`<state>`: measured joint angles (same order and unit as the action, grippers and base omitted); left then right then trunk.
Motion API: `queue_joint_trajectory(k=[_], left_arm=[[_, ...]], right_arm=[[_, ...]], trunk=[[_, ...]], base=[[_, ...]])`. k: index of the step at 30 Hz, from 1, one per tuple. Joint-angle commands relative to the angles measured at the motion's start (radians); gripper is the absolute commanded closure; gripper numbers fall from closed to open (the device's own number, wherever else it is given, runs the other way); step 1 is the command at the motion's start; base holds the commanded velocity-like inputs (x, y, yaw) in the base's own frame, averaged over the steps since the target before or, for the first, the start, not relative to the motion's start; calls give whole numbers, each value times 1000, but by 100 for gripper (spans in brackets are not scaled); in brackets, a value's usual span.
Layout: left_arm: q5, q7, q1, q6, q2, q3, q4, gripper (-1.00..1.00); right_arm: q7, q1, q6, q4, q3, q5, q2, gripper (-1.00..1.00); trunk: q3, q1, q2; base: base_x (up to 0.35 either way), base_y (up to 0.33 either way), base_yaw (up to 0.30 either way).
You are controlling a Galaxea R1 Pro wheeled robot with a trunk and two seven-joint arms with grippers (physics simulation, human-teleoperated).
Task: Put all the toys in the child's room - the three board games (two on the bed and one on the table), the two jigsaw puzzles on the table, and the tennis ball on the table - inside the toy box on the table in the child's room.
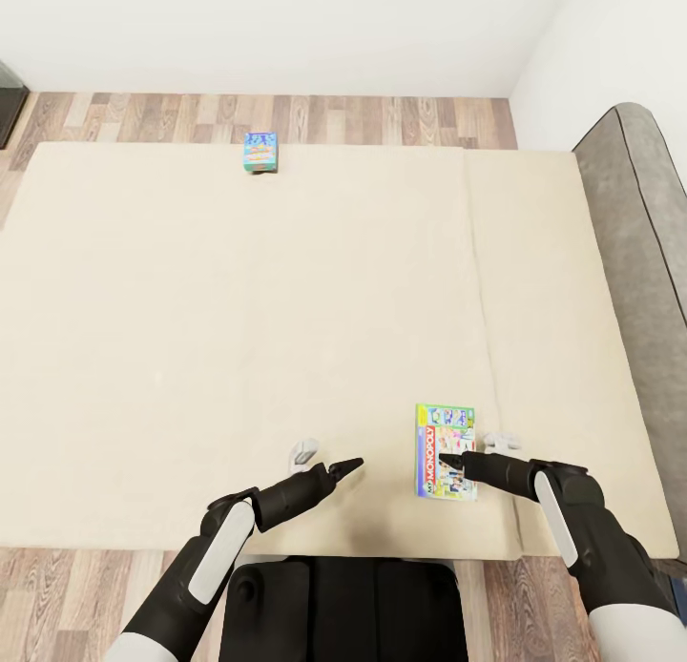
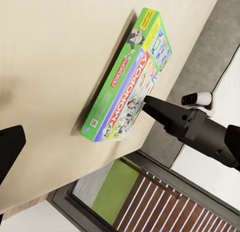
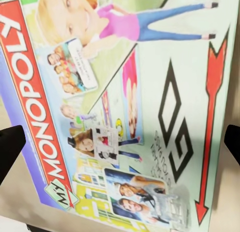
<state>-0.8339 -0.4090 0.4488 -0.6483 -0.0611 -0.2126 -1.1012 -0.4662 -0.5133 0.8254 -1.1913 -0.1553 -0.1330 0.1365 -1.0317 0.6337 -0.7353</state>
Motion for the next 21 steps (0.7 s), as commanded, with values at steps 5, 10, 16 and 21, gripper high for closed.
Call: queue_joint_trajectory(k=[5, 10, 16, 21], left_arm=[[-5, 0, 0, -7, 0, 1, 0, -100], [-5, 0, 0, -7, 0, 1, 0, -100], [-5, 0, 0, -7, 0, 1, 0, -100], [-5, 0, 0, -7, 0, 1, 0, -100]], right_arm=[[1, -1, 7, -1, -1, -8, 0, -100], [1, -2, 7, -1, -1, -8, 0, -100], [1, -2, 6, -1, -1, -9, 0, -100], [1, -2, 6, -1, -1, -9, 0, -100]], trunk=[[-1, 0, -1], [-1, 0, -1], [-1, 0, -1], [-1, 0, -1]], base=[[0, 0, 0], [0, 0, 0], [0, 0, 0], [0, 0, 0]])
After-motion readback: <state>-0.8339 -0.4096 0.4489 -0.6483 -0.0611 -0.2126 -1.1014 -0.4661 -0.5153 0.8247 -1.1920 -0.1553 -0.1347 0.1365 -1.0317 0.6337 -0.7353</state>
